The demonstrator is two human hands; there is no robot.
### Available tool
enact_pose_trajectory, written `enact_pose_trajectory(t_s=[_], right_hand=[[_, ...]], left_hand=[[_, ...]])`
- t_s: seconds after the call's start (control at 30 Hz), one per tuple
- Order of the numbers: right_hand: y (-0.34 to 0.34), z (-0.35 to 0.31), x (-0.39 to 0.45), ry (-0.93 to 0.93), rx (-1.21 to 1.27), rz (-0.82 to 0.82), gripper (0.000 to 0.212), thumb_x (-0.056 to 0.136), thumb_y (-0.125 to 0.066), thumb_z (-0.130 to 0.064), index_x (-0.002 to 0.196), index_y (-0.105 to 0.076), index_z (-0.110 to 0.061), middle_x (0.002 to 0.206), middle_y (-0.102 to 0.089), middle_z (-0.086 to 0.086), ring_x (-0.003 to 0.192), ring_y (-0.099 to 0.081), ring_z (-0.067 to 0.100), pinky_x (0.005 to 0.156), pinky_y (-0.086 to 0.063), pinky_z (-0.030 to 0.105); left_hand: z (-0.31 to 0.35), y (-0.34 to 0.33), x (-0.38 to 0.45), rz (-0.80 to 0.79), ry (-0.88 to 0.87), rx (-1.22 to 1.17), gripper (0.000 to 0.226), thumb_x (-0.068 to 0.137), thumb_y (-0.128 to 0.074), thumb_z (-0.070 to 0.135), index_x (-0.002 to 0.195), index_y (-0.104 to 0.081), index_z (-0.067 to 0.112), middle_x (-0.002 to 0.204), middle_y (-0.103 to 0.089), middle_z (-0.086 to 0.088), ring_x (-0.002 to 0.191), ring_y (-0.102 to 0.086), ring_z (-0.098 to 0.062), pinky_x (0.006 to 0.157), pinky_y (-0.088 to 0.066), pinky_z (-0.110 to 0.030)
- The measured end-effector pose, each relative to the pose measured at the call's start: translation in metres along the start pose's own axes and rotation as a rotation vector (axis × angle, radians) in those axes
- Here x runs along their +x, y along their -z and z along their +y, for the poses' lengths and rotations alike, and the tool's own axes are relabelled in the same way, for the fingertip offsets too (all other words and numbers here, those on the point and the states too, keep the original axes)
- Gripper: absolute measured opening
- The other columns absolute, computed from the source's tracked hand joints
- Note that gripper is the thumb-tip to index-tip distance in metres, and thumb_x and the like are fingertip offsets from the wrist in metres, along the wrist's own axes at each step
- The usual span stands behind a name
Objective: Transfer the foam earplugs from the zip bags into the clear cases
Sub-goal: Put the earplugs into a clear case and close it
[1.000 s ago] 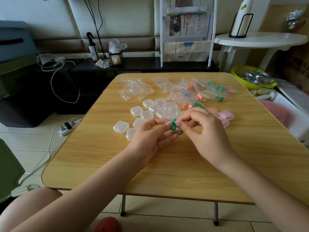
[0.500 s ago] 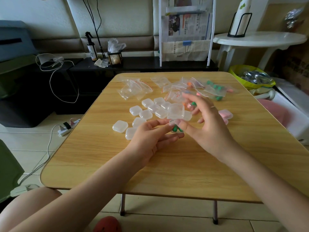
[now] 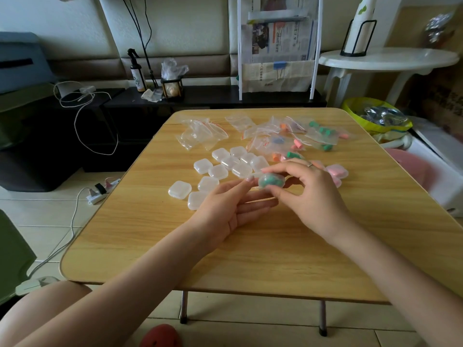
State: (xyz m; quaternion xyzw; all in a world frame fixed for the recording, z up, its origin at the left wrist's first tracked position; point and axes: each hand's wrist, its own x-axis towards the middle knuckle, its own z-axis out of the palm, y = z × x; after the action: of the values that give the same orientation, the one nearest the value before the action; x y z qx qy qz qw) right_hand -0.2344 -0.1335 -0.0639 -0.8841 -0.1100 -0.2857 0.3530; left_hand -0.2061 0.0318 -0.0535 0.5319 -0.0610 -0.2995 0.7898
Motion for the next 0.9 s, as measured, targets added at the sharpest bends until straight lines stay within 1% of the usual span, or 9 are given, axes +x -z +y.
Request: enact_pose_trajectory(t_s=[0.13,0.2,0.3,0.4,0.53,0.67,0.77,0.83,0.9], right_hand=[[-0.004,0.003,-0.002,-0.032,0.014,-0.037,0.019,0.08,-0.073,-0.009,0.096,-0.07,-0.019,0.093,-0.065,-0.006,0.093,-0.056,0.001,0.082,-0.044,0.017],[-0.006,0.002,-0.003,-0.012,0.003,-0.044,0.02,0.079,-0.073,-0.007,0.096,-0.07,-0.019,0.09,-0.064,-0.008,0.091,-0.058,0.006,0.081,-0.044,0.018],[-0.004,0.003,-0.001,0.005,0.003,-0.083,0.022,0.079,-0.074,-0.007,0.097,-0.069,-0.019,0.089,-0.061,-0.014,0.088,-0.056,0.003,0.079,-0.043,0.012],[0.001,0.003,0.001,-0.028,0.056,-0.246,0.018,0.085,-0.067,-0.021,0.102,-0.066,-0.027,0.103,-0.064,-0.015,0.099,-0.058,0.001,0.088,-0.048,0.021],[0.005,0.003,0.003,-0.028,0.059,-0.296,0.022,0.087,-0.067,-0.018,0.104,-0.065,-0.031,0.107,-0.064,-0.017,0.104,-0.058,-0.001,0.093,-0.049,0.029],[0.016,0.009,0.005,-0.087,-0.124,-0.293,0.038,0.084,-0.069,-0.015,0.116,-0.06,-0.035,0.116,-0.054,-0.017,0.1,-0.042,-0.016,0.086,-0.033,0.005],[0.028,0.018,0.008,-0.167,-0.242,-0.353,0.045,0.082,-0.071,-0.022,0.122,-0.056,-0.038,0.113,-0.053,-0.016,0.1,-0.046,-0.002,0.078,-0.027,0.018],[0.034,0.024,0.009,-0.207,-0.305,-0.411,0.044,0.079,-0.074,-0.025,0.116,-0.055,-0.04,0.109,-0.053,-0.015,0.089,-0.046,-0.006,0.081,-0.028,0.021],[0.038,0.028,0.009,-0.238,-0.326,-0.435,0.042,0.077,-0.076,-0.027,0.11,-0.055,-0.043,0.108,-0.053,-0.016,0.089,-0.042,-0.011,0.089,-0.038,0.027]], left_hand=[[-0.001,-0.001,0.0,-0.008,0.0,0.052,0.028,0.099,-0.045,0.02,0.115,-0.059,0.002,0.102,-0.071,-0.021,0.094,-0.07,-0.026,0.073,-0.058,-0.025],[-0.001,0.0,0.0,0.001,0.0,0.052,0.027,0.098,-0.047,0.02,0.114,-0.06,0.002,0.101,-0.071,-0.022,0.093,-0.071,-0.026,0.073,-0.058,-0.025],[-0.002,0.002,0.001,0.013,-0.009,0.061,0.027,0.096,-0.051,0.018,0.114,-0.06,0.0,0.1,-0.071,-0.021,0.091,-0.071,-0.025,0.073,-0.058,-0.025],[-0.004,0.002,0.003,0.022,-0.041,0.085,0.03,0.094,-0.055,0.012,0.12,-0.058,-0.003,0.101,-0.071,-0.018,0.09,-0.07,-0.022,0.075,-0.058,-0.025],[-0.005,0.001,0.003,0.021,-0.054,0.136,0.027,0.094,-0.055,0.012,0.119,-0.057,0.002,0.102,-0.071,-0.019,0.094,-0.07,-0.025,0.078,-0.058,-0.028],[-0.007,-0.001,0.005,0.083,-0.057,0.167,0.02,0.095,-0.054,0.013,0.114,-0.057,0.008,0.1,-0.071,-0.021,0.092,-0.071,-0.026,0.077,-0.059,-0.029],[-0.007,0.0,0.005,0.074,-0.046,0.203,0.017,0.095,-0.054,0.009,0.11,-0.059,0.007,0.101,-0.071,-0.02,0.093,-0.071,-0.025,0.079,-0.058,-0.03],[-0.007,0.0,0.005,0.067,-0.038,0.221,0.015,0.094,-0.054,0.007,0.108,-0.06,0.006,0.101,-0.071,-0.019,0.094,-0.07,-0.024,0.081,-0.058,-0.03],[-0.007,0.0,0.004,0.066,-0.034,0.225,0.014,0.094,-0.055,0.005,0.107,-0.06,0.005,0.1,-0.072,-0.018,0.095,-0.07,-0.024,0.081,-0.058,-0.03]])
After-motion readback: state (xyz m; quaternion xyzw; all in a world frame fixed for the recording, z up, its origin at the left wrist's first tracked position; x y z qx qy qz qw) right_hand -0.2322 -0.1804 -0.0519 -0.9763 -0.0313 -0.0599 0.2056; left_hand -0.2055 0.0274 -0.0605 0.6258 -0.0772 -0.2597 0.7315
